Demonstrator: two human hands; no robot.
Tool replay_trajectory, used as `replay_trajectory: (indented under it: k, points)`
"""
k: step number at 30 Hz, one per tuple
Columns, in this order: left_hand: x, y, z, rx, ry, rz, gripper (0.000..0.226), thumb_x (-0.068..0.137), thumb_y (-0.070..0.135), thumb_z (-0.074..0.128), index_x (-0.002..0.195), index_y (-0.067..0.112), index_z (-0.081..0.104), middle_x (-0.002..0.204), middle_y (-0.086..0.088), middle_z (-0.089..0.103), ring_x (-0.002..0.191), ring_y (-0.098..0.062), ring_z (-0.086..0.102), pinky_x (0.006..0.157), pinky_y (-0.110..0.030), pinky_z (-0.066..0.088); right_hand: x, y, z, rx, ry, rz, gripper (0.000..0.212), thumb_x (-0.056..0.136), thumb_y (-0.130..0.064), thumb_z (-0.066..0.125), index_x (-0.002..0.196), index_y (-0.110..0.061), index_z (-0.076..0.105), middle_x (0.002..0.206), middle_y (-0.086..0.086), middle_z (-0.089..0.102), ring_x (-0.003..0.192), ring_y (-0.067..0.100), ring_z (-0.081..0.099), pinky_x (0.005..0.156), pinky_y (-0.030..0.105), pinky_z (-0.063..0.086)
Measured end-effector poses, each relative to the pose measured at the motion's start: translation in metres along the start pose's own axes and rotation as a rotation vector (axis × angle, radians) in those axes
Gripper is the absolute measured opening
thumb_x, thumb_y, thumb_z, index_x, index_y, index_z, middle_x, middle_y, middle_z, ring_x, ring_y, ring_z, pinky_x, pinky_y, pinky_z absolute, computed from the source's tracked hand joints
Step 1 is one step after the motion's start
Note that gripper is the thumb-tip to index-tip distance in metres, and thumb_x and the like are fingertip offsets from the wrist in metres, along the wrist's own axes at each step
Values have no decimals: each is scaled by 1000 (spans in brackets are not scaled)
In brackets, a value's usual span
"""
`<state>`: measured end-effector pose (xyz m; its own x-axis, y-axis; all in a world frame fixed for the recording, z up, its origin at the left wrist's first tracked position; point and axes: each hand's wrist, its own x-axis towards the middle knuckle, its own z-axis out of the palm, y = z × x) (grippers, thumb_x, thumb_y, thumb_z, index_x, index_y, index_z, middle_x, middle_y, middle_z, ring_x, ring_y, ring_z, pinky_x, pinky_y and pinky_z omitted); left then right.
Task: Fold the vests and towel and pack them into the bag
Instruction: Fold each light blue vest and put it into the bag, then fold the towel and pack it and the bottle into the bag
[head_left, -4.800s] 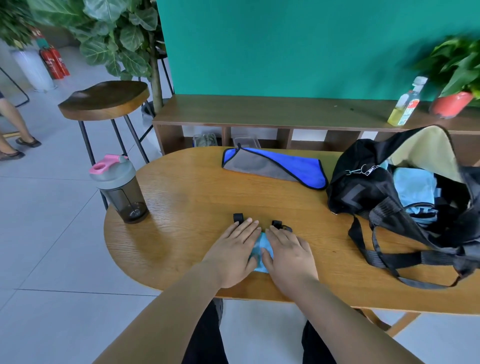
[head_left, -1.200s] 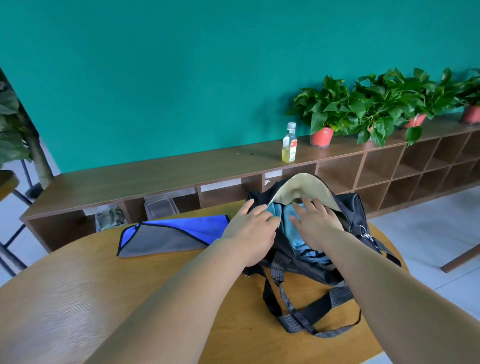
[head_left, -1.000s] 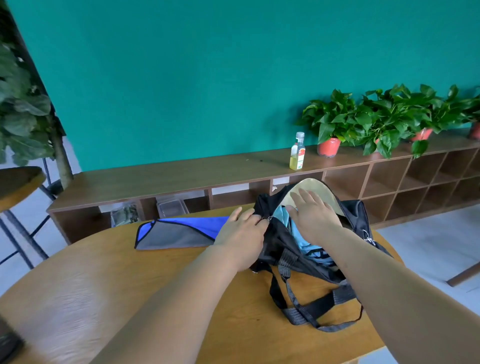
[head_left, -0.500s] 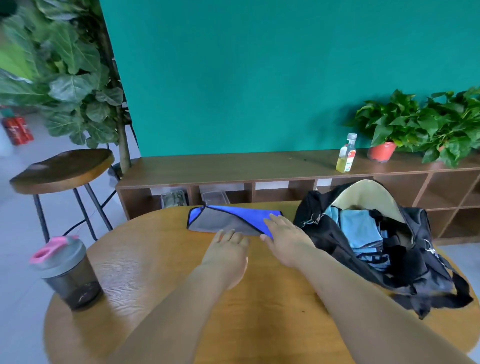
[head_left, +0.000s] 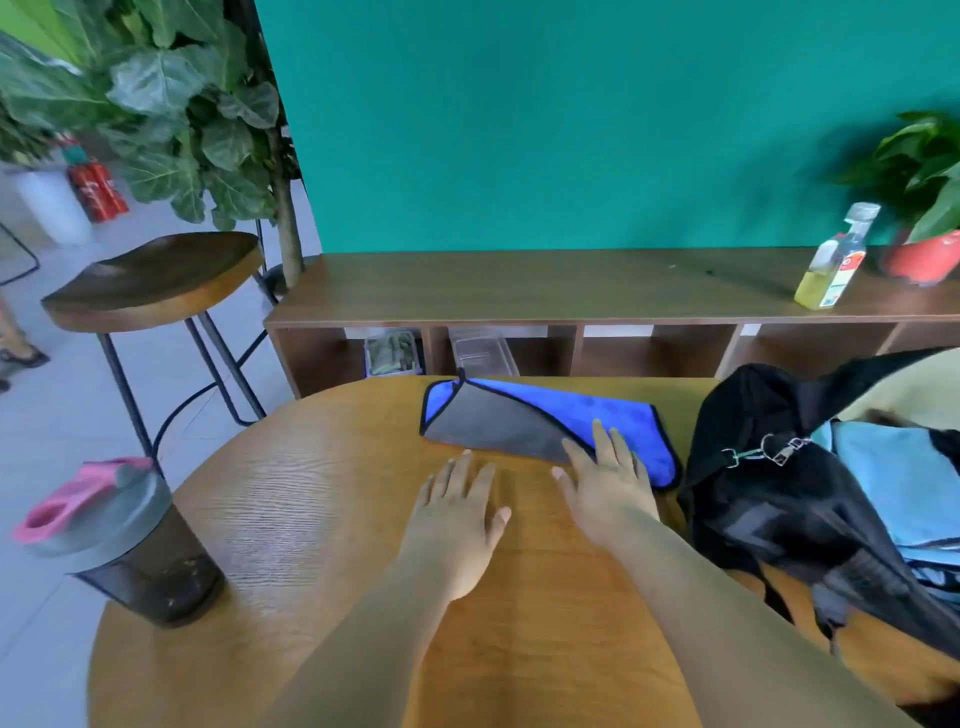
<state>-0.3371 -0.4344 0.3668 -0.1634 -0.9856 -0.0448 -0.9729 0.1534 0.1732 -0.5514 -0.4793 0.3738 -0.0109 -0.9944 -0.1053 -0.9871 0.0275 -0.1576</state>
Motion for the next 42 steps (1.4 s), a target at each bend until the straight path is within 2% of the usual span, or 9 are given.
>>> replay_trajectory:
  k: [7, 12, 18, 23, 28, 34, 37, 39, 42]
  points:
    - [-6, -6, 21, -23, 187, -12, 65, 109, 62, 17, 167, 32, 11, 176, 4, 0, 162, -16, -2, 126, -34, -4, 19, -4, 41, -9, 331, 36, 54, 112, -40, 29, 158, -14, 44, 167, 3, 38, 158, 25, 25, 131, 48, 13]
    - [-13, -6, 21, -66, 333, 24, 63, 108, 45, 40, 164, 24, 23, 175, -2, 9, 162, -21, 10, 130, -37, 13, 0, 2, 58, 26, 775, -454, 22, 88, -5, 64, 103, -14, 77, 106, 3, 71, 96, 31, 68, 96, 45, 53]
    - [-24, -3, 25, 75, 369, 300, 74, 99, 29, 54, 165, 13, 26, 174, -3, 21, 163, -20, 7, 130, -47, 19, -50, -3, 57, 61, 645, -733, 28, 93, -12, 64, 116, -25, 73, 101, -11, 71, 86, 16, 66, 74, 32, 53]
    - [-52, -9, 35, 39, 345, 244, 38, 96, 38, 49, 126, 26, 68, 125, 10, 64, 122, -15, 61, 125, -45, 30, -97, 10, 64, 161, 574, -624, 43, 84, -3, 73, 120, -28, 73, 108, -14, 71, 95, 13, 69, 75, 32, 59]
    - [-98, -13, 38, 123, 340, 288, 30, 88, 38, 68, 117, 29, 67, 106, 7, 56, 96, -23, 57, 90, -41, 55, -130, 21, 65, 183, 509, -409, 42, 76, 1, 76, 111, -23, 77, 111, -13, 65, 100, 16, 63, 86, 33, 58]
    - [-145, -21, 34, 267, 251, 238, 54, 62, 30, 93, 111, 24, 70, 103, 1, 60, 88, -23, 61, 67, -39, 56, -172, 27, 53, 114, 540, -433, 31, 89, -17, 47, 100, -24, 75, 91, -12, 68, 84, 16, 64, 77, 33, 50]
    - [-163, -36, 25, 276, 210, 140, 65, 49, 22, 99, 108, 24, 72, 97, 2, 64, 79, -23, 65, 56, -38, 57, -189, 37, 48, 148, 528, -386, 20, 88, -15, 62, 102, -23, 75, 92, -12, 71, 85, 14, 67, 75, 32, 52]
    - [-172, -48, 4, 197, 222, 58, 58, 56, 23, 98, 108, 28, 74, 92, 7, 69, 73, -18, 69, 51, -34, 55, -192, 48, 39, 172, 484, -307, 20, 90, -15, 72, 106, -25, 74, 96, -13, 71, 90, 14, 69, 73, 33, 56]
    - [-168, -69, -45, -1, 311, -26, 43, 93, 23, 72, 134, 33, 64, 111, 6, 74, 95, -21, 71, 76, -37, 58, -182, 53, -1, 265, 477, -195, 20, 102, -22, 58, 118, -30, 69, 107, -12, 70, 96, 16, 70, 74, 37, 57]
